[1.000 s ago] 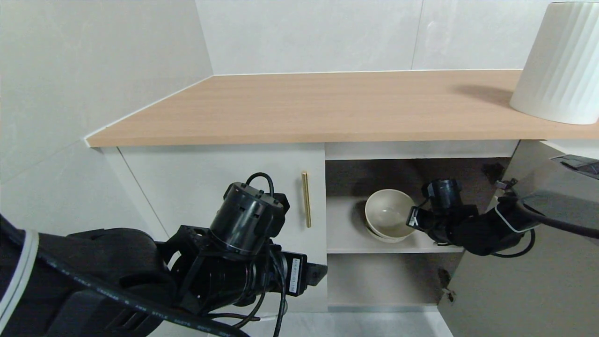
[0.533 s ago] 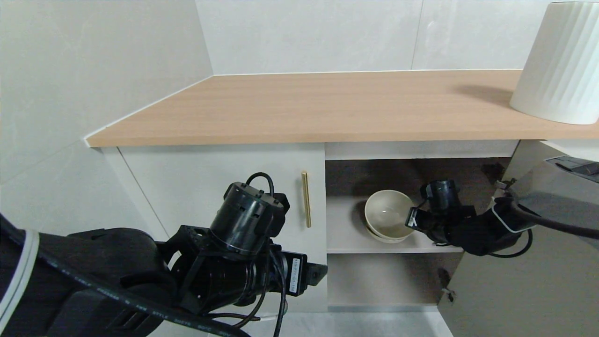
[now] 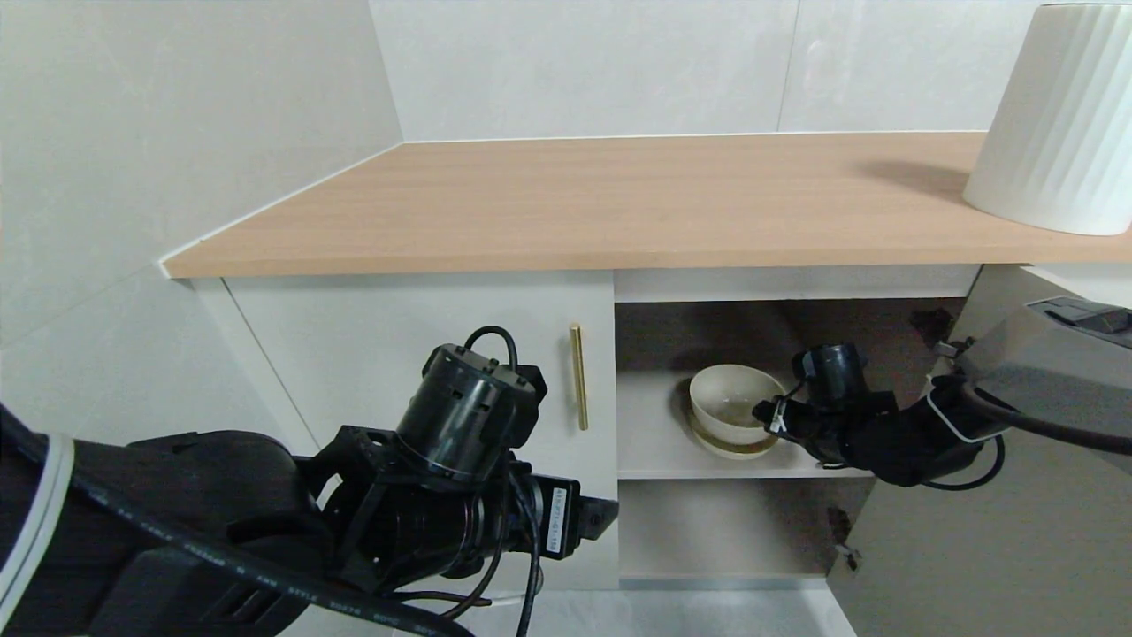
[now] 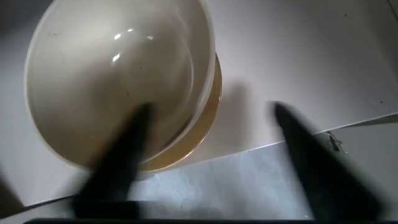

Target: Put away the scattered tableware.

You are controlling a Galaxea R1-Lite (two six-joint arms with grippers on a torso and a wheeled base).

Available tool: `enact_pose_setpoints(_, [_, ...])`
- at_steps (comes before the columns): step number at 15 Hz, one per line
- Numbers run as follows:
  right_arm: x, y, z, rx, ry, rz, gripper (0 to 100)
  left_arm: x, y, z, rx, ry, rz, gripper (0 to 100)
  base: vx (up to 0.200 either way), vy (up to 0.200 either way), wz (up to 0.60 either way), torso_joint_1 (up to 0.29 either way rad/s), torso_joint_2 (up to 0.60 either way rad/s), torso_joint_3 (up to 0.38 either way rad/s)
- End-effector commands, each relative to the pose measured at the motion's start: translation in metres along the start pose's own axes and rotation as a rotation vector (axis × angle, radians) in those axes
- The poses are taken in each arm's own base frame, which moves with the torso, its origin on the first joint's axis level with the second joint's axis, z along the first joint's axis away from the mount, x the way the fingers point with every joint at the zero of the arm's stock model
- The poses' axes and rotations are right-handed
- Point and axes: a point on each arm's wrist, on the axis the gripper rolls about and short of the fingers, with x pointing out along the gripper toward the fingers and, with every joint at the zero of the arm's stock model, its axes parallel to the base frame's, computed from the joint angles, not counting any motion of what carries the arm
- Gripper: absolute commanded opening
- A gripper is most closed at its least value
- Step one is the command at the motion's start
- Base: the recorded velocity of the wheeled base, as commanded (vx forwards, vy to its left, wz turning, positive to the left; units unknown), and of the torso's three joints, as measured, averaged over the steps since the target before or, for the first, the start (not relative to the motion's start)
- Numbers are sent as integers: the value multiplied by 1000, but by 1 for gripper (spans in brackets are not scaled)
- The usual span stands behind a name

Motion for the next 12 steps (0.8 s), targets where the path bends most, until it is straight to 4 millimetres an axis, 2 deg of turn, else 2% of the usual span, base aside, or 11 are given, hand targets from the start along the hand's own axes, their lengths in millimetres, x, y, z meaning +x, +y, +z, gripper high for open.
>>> enact_pose_setpoints(1, [-2, 0, 0, 0, -1, 1, 100, 0, 0, 0, -1, -2, 0, 100, 0, 0, 0, 0, 0, 0])
enact_pose_setpoints(5, [-12, 0, 4, 1, -1, 13, 100, -7, 4, 5, -14, -26, 1, 100, 0, 0, 0, 0, 0, 0])
enact_pose_setpoints(7, [-63, 3, 6, -35, 47, 103, 100, -33, 16, 12, -39, -93, 1, 100, 0, 0, 0, 0, 0, 0])
enact_pose_setpoints(9, [-124, 7, 5, -76, 118, 210, 100, -55, 28, 9, -60, -130, 4, 100, 0, 0, 0, 0, 0, 0])
enact_pose_setpoints(10, [-139, 7, 6, -85, 127, 235, 100, -60, 30, 8, -62, -139, 3, 100, 0, 0, 0, 0, 0, 0])
enact_pose_setpoints(11, [-176, 8, 6, -117, 155, 271, 100, -78, 33, 5, -62, -178, -11, 100, 0, 0, 0, 0, 0, 0])
enact_pose_setpoints(12, [-195, 3, 6, -132, 176, 273, 100, -88, 37, -1, -45, -190, -16, 100, 0, 0, 0, 0, 0, 0])
